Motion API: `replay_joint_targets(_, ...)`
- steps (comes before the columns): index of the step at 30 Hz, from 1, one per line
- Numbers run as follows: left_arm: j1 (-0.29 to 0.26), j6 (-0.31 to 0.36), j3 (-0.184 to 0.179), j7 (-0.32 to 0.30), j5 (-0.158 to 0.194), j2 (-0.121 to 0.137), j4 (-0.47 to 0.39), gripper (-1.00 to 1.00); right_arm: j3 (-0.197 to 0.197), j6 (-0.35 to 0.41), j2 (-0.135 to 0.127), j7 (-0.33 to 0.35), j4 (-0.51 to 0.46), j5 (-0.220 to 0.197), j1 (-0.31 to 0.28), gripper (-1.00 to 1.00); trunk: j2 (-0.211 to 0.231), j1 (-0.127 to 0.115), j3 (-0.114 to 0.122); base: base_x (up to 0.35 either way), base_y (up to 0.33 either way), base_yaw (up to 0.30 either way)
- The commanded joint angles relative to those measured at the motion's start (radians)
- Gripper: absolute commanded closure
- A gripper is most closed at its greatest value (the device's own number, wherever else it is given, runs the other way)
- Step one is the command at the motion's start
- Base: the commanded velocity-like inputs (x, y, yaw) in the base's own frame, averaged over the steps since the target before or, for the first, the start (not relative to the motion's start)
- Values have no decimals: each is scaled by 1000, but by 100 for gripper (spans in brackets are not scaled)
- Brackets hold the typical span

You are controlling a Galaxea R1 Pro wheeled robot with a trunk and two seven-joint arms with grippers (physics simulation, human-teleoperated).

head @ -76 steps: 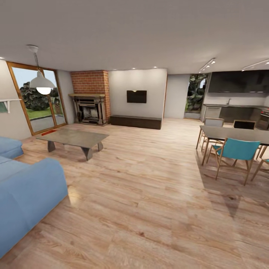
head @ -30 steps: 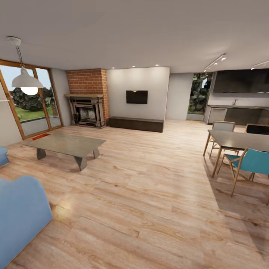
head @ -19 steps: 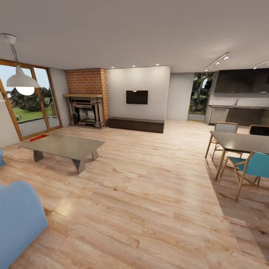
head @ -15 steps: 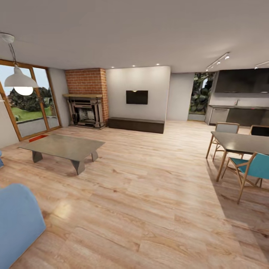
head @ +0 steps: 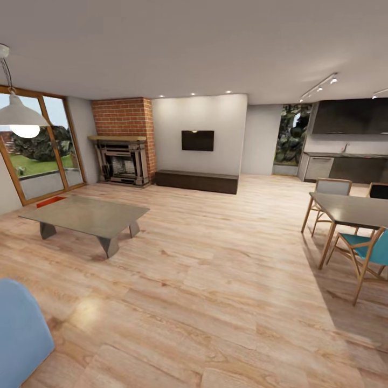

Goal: Move the two storage containers from the living room to the garage. In the garage, place one container on the floor and stack the other container on top of it (either order is fine).

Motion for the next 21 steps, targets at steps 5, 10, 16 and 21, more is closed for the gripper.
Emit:
replay_joint_targets(5,-1,-1,-9,3,8,0,0,-100,9,-6,1,-2,3,-10,-1,-100,-1,1,-2,323,0,0)
replay_joint_targets(10,-1,-2,-9,3,8,0,0,-100,9,-6,1,-2,3,-10,-1,-100,-1,1,-2,323,0,0)
replay_joint_targets(16,-1,-2,-9,3,8,0,0,-100,9,-6,1,-2,3,-10,-1,-100,-1,1,-2,323,0,0)
replay_joint_targets(21,-1,-1,-9,3,8,0,0,-100,9,-6,1,-2,3,-10,-1,-100,-1,1,-2,323,0,0)
